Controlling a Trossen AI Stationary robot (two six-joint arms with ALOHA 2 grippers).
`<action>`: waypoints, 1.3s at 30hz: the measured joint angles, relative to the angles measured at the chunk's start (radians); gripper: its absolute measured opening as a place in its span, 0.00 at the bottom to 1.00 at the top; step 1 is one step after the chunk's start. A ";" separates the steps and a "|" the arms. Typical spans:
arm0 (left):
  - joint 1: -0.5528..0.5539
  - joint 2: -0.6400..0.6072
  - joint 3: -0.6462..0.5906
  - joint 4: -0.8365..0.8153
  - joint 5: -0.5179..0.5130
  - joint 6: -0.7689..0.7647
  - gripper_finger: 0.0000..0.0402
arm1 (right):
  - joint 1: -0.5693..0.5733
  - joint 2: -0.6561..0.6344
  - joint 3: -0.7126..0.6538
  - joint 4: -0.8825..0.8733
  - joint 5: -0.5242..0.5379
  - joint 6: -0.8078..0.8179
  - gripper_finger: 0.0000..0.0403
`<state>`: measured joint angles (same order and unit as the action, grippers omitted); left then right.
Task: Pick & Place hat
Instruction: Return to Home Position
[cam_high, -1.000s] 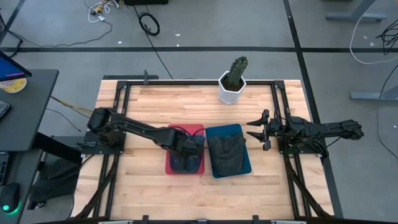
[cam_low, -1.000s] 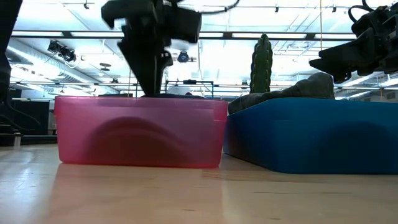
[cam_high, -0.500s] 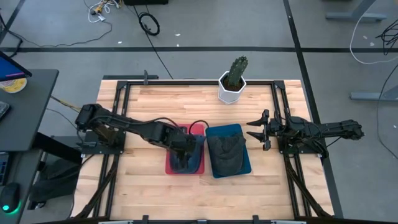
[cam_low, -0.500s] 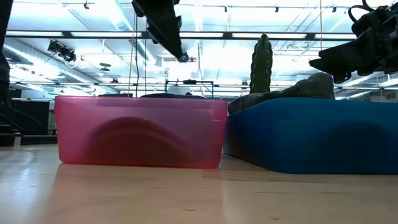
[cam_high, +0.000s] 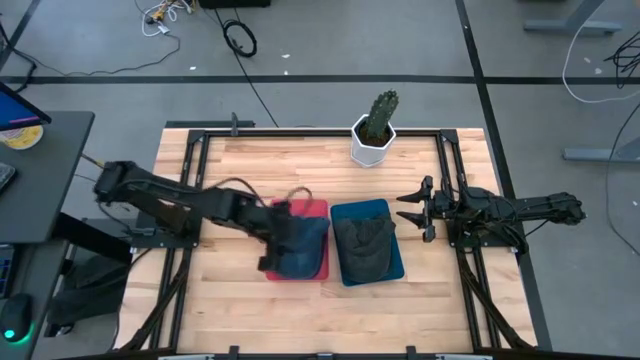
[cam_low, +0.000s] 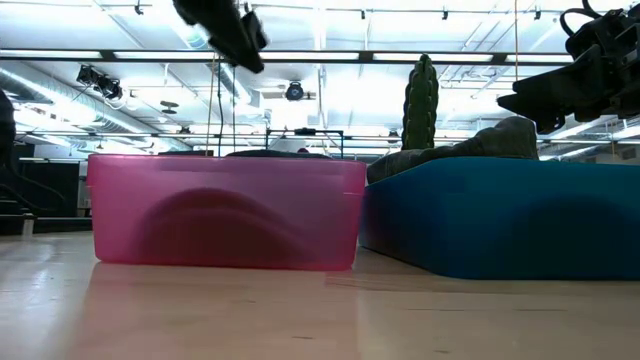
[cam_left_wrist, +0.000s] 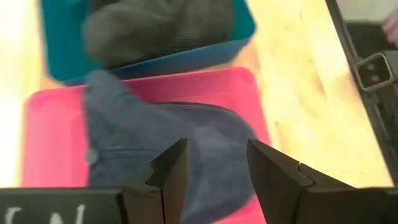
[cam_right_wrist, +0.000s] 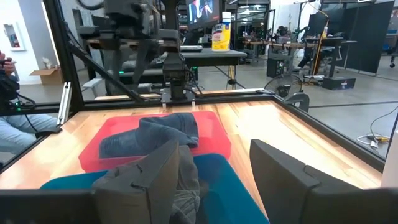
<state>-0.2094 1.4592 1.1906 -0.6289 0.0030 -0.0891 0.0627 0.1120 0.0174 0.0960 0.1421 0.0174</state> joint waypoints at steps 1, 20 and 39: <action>0.010 -0.040 -0.046 0.032 -0.001 -0.002 0.42 | 0.000 0.000 0.000 0.000 0.000 0.000 0.51; 0.160 -0.751 -0.903 0.796 0.006 0.001 0.42 | 0.000 0.000 0.000 0.000 0.000 0.000 0.51; 0.128 -1.309 -1.181 0.681 -0.093 -0.062 0.42 | 0.000 0.000 0.000 0.000 0.000 0.000 0.51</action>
<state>-0.0814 0.1503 0.0097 0.0526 -0.0898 -0.1516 0.0624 0.1118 0.0174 0.0959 0.1421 0.0174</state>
